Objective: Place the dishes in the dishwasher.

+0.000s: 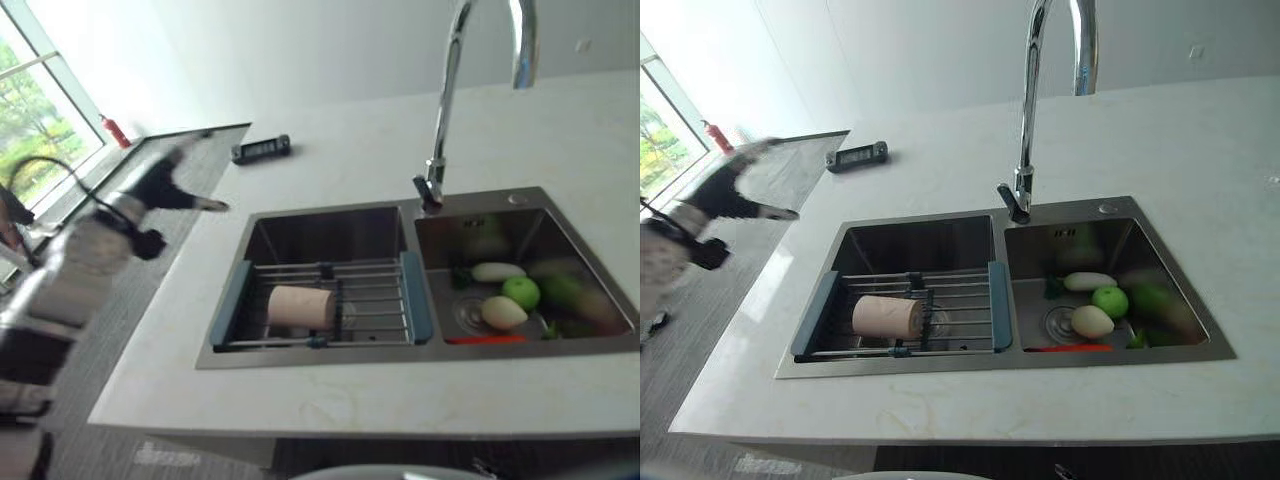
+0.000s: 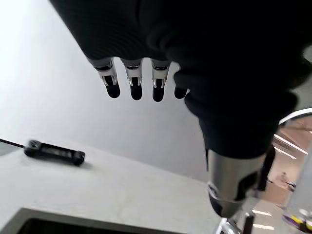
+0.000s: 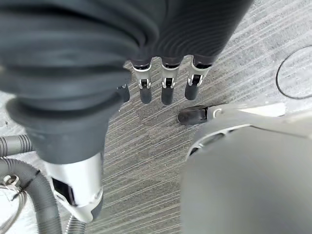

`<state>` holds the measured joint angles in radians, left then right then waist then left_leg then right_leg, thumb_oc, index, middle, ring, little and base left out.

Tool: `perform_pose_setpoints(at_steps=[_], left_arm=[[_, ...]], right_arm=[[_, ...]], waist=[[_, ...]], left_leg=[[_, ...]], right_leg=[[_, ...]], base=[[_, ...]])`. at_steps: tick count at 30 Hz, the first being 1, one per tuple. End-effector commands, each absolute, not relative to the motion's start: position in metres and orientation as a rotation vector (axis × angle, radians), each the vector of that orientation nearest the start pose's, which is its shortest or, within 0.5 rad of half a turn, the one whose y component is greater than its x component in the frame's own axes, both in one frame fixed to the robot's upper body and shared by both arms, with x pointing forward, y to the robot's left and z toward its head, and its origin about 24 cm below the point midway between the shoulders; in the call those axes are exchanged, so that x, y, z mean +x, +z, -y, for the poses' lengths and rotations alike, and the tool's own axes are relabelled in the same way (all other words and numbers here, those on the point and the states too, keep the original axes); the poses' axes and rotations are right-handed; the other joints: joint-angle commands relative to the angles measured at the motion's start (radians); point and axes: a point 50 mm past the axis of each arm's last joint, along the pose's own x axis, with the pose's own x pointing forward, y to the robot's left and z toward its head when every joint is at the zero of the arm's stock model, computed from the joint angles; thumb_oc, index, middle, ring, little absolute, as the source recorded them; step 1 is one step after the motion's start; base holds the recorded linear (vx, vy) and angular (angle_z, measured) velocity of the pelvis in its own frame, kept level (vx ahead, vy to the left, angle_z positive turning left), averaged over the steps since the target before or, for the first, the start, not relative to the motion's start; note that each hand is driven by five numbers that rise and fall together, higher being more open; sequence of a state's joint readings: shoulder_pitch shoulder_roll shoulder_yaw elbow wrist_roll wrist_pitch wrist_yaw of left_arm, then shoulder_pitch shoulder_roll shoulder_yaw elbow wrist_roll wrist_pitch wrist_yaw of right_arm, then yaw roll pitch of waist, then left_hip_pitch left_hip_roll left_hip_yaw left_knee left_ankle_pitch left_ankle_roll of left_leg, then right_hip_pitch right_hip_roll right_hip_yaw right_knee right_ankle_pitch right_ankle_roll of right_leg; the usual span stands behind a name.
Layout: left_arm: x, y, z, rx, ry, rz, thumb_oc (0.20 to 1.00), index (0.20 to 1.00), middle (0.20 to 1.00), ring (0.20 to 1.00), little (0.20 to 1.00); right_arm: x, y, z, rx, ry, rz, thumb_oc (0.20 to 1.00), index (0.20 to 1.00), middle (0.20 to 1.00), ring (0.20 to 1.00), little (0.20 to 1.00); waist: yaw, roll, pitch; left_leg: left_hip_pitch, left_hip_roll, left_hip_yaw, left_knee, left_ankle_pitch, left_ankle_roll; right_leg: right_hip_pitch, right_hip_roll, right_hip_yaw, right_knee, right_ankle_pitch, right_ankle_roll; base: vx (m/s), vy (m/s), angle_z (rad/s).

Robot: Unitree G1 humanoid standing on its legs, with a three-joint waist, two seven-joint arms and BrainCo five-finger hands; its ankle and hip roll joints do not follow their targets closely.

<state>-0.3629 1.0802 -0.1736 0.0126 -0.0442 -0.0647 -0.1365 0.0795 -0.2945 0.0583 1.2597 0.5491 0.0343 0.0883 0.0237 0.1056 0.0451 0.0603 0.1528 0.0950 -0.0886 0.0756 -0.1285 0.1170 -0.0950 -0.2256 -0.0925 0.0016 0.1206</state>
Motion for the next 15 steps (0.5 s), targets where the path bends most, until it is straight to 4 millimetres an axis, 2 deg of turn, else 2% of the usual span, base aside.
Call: perform_pose_setpoints(at_steps=[1,2,3,4,5,6,8,10,12,15], left_arm=[[0.297,0.227,-0.319,1.278,-0.045,0.088,1.0,1.0,1.0,1.0,1.0],[0.298,0.22,-0.318,1.291,-0.068,0.063,1.0,1.0,1.0,1.0,1.0],[0.298,0.199,-0.319,1.324,-0.122,0.006,1.0,1.0,1.0,1.0,1.0],[0.297,0.189,-0.319,1.349,-0.158,-0.02,1.0,1.0,1.0,1.0,1.0],[0.297,0.189,-0.319,1.351,-0.161,-0.02,1.0,1.0,1.0,1.0,1.0],[0.294,0.174,-0.317,1.381,-0.213,-0.061,1.0,1.0,1.0,1.0,1.0],[0.293,0.164,-0.316,1.409,-0.251,-0.088,1.0,1.0,1.0,1.0,1.0],[0.291,0.147,-0.314,1.448,-0.322,-0.118,1.0,1.0,1.0,1.0,1.0],[0.29,0.14,-0.308,1.47,-0.369,-0.121,1.0,1.0,1.0,1.0,1.0],[0.291,0.142,-0.302,1.475,-0.397,-0.087,1.0,1.0,1.0,1.0,1.0]], right_arm=[[0.054,-0.16,0.265,0.254,-0.462,-1.244,1.0,1.0,1.0,1.0,1.0],[0.052,-0.16,0.265,0.252,-0.461,-1.249,1.0,1.0,1.0,1.0,1.0],[0.046,-0.16,0.266,0.246,-0.477,-1.253,1.0,1.0,1.0,1.0,1.0],[0.044,-0.16,0.269,0.249,-0.488,-1.251,1.0,1.0,1.0,1.0,1.0],[0.044,-0.16,0.269,0.249,-0.489,-1.25,1.0,1.0,1.0,1.0,1.0],[0.043,-0.159,0.271,0.248,-0.494,-1.241,1.0,1.0,1.0,1.0,1.0],[0.044,-0.158,0.273,0.254,-0.492,-1.234,1.0,1.0,1.0,1.0,1.0],[0.039,-0.159,0.271,0.408,-0.611,-1.221,1.0,1.0,1.0,1.0,1.0],[0.037,-0.158,0.275,0.353,-0.591,-1.237,1.0,1.0,1.0,1.0,1.0],[0.036,-0.156,0.283,0.323,-0.608,-1.24,1.0,1.0,1.0,1.0,1.0]], waist=[[0.025,-0.016,0.02],[0.023,-0.017,0.023],[0.009,-0.019,0.035],[0.005,-0.019,0.04],[0.005,-0.019,0.041],[0.002,-0.02,0.048],[-0.002,-0.021,0.053],[-0.012,-0.022,0.059],[-0.018,-0.023,0.065],[-0.023,-0.026,0.08]], left_leg=[[0.037,-0.027,-0.023,0.001,-0.118,0.001],[0.039,-0.029,-0.023,0.001,-0.119,0.003],[0.038,-0.034,-0.016,0.001,-0.121,0.009],[0.038,-0.037,-0.015,0.001,-0.123,0.013],[0.039,-0.037,-0.015,0.001,-0.123,0.013],[0.039,-0.04,-0.011,0.001,-0.125,0.015],[0.038,-0.044,-0.012,0.001,-0.126,0.017],[0.035,-0.05,-0.007,0.001,-0.13,0.022],[0.027,-0.05,0.002,0.001,-0.122,0.022],[0.021,-0.049,0.005,0.001,-0.129,0.02]], right_leg=[[0.025,-0.075,0.019,0.024,-0.052,0.092],[0.024,-0.076,0.022,0.022,-0.049,0.093],[0.016,-0.082,0.029,0.022,-0.04,0.097],[0.012,-0.083,0.033,0.023,-0.038,0.099],[0.012,-0.083,0.033,0.022,-0.037,0.099],[0.011,-0.089,0.034,0.02,-0.031,0.103],[0.009,-0.094,0.036,0.019,-0.027,0.106],[0.002,-0.097,0.045,0.017,-0.021,0.111],[-0.012,-0.104,0.048,0.016,-0.007,0.116],[-0.022,-0.108,0.05,0.013,-0.005,0.122]], base=[[0.07,0.059,-0.42],[0.03,0.088,-0.31],[0.01,0.108,-0.25],[0.0,0.098,-0.08],[0.01,0.083,-0.15],[0.01,0.058,-0.15],[0.02,0.072,-0.01],[0.04,0.093,-0.02],[0.04,0.086,-0.15],[-0.01,0.028,-0.25]])
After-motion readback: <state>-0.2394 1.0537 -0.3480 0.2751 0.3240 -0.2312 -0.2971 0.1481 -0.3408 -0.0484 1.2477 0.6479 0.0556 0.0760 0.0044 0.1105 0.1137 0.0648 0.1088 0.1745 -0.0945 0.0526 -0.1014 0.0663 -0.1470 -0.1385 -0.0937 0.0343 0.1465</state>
